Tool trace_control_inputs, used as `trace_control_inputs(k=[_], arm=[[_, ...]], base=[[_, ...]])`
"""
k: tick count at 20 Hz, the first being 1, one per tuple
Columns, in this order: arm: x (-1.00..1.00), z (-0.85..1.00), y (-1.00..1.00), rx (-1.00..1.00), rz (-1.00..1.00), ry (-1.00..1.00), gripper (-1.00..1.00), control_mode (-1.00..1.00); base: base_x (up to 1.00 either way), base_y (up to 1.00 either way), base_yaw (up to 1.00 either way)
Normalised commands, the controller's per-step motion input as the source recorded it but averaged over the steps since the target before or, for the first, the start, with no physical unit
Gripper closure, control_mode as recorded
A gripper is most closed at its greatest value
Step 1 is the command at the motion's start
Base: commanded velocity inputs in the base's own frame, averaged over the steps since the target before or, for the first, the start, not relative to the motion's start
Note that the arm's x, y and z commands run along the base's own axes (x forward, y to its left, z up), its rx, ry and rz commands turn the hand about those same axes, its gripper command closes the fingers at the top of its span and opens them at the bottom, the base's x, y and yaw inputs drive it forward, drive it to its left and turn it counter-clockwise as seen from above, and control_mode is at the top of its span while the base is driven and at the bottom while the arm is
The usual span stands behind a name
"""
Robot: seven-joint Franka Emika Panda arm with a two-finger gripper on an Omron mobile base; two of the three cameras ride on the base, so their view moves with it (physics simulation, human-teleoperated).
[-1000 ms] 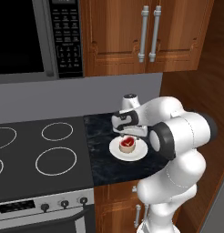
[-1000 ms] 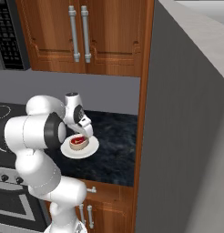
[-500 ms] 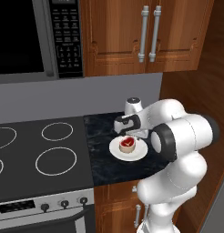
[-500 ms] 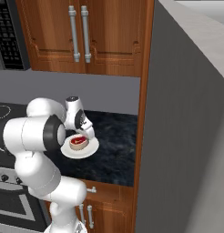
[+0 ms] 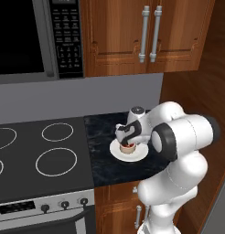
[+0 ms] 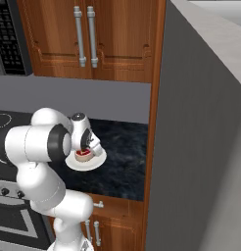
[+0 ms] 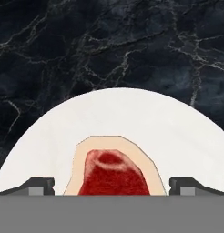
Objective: Place the steak on the counter behind the older steak on the same shelf of the fridge to maintain FIFO order. Close the fridge door when finished.
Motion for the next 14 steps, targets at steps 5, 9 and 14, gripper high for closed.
trace_control_inputs(k=[5, 9, 14], arm=[[0.00, -0.31, 0.00, 0.00, 0.02, -0.04, -1.00, -1.00], [0.00, -0.34, 0.08, 0.00, 0.00, 0.00, -1.00, -1.00], [0.00, -0.24, 0.03, 0.00, 0.01, 0.05, 1.00, -1.00]], base=[[0.00, 0.00, 0.00], [0.00, 0.00, 0.00], [0.00, 0.00, 0.00]])
